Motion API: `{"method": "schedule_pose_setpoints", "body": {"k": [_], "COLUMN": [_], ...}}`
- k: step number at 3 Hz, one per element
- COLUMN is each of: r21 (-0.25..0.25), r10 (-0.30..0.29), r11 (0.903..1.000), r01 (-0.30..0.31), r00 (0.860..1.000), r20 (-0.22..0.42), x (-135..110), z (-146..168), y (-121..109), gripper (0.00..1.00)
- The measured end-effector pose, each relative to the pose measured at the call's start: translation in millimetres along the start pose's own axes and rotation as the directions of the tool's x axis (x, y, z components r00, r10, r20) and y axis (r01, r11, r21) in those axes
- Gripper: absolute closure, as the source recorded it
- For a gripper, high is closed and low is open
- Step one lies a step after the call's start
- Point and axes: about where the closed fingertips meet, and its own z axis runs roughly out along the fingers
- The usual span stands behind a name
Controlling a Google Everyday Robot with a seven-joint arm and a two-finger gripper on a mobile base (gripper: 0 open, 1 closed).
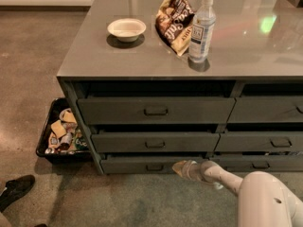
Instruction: Close bottom drawer
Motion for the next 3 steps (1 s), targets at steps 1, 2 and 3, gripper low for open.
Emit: {"method": "schedule_pose_setpoints", "body": {"k": [1, 2, 3], "r21": [0.029, 0.030, 0.028], "r10": [0.008, 0.010, 0.010], "r11": [0.9996, 0.9995, 0.9996], "r01": [-0.008, -0.010, -0.010], "r00": [1.000, 1.000, 1.000], "r20": [0.000, -0.002, -0.006], "x": [-7.3, -6.2, -4.7], "z": [11.9, 10.9, 9.5], "y": [-13.5, -13.7, -15.2], "gripper": [1.00, 1.00, 1.00]}}
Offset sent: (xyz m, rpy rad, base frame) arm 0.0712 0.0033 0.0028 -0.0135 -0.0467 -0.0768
